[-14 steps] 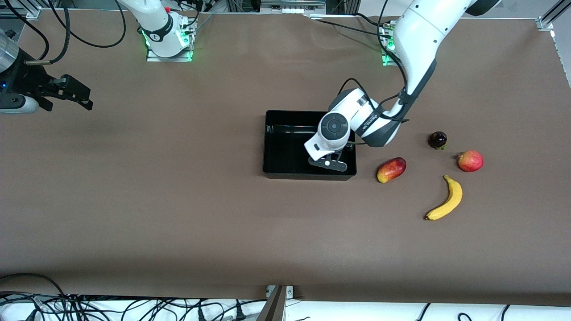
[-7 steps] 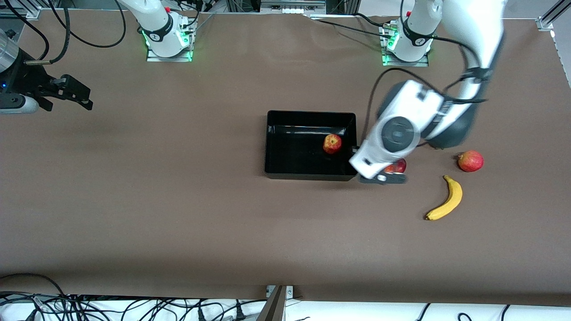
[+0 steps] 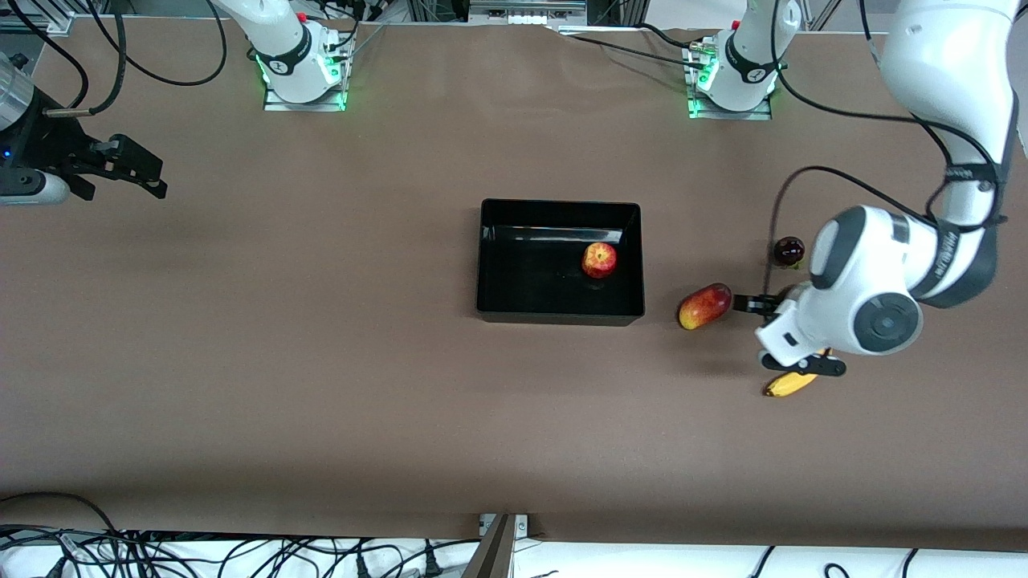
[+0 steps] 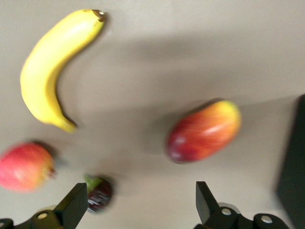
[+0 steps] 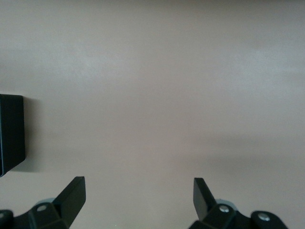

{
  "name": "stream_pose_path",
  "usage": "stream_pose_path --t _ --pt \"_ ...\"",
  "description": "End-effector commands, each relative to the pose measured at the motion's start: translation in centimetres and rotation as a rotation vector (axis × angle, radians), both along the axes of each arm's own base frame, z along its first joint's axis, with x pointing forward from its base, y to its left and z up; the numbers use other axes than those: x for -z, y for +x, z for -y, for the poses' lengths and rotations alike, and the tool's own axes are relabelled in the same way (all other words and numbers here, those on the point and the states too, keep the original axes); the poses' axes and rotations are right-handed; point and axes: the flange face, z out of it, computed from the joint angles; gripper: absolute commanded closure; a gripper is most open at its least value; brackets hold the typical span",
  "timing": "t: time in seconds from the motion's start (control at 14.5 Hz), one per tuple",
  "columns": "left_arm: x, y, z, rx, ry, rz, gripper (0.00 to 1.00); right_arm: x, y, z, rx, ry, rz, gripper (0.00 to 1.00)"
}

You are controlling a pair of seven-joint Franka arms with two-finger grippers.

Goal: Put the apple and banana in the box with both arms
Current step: 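Move the left gripper to the yellow banana and grasp its stem end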

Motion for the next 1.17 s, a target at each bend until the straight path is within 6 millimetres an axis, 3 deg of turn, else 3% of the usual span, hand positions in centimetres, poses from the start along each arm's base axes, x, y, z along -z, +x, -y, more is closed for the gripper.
stream_pose_path --t 0.0,0.14,0.28,0.41,0.55,0.76,0.83,0.9,0.97,1.03,1.1 --pt "0.8 2.0 -1.7 0.266 0.03 0.08 0.0 -0.5 0.3 -0.1 0.005 -0.005 0.012 0.0" --pt "1.4 3.3 -3.3 0.446 0.089 0.129 0.0 -0.5 0.3 -0.1 0.005 -0.005 0.012 0.0" --pt "3.9 4.2 -5.8 0.528 0.038 0.163 0.0 -0.5 0.3 -0.1 0.003 -0.004 0.012 0.0" --pt "5.1 4.9 -6.3 0.646 -0.001 0.208 0.0 -0.5 0.3 -0.1 0.005 -0.003 0.012 0.0" --pt "7.3 4.8 -8.3 0.637 -0.025 0.196 0.0 -0.5 0.3 -0.1 0.005 -0.003 0.012 0.0" --pt "10.0 4.1 -9.2 0.567 -0.109 0.175 0.0 -0.5 0.3 -0.2 0.005 -0.003 0.012 0.0" --pt "11.0 3.9 -9.1 0.565 -0.144 0.165 0.1 -0.5 0.3 -0.1 0.006 -0.003 0.012 0.0" --pt "11.5 3.8 -9.3 0.583 -0.169 0.16 0.31 -0.6 0.2 -0.1 0.005 -0.003 0.013 0.0" --pt "11.4 3.8 -10.2 0.591 -0.184 0.163 0.6 -0.6 0.2 -0.1 0.005 -0.003 0.013 0.0" --pt "11.3 3.9 -10.2 0.622 -0.193 0.165 0.72 -0.6 0.2 -0.1 0.005 -0.003 0.013 0.0" --pt "11.0 4.0 -10.3 0.631 -0.196 0.169 0.97 -0.6 0.2 -0.1 0.005 -0.003 0.013 0.0"
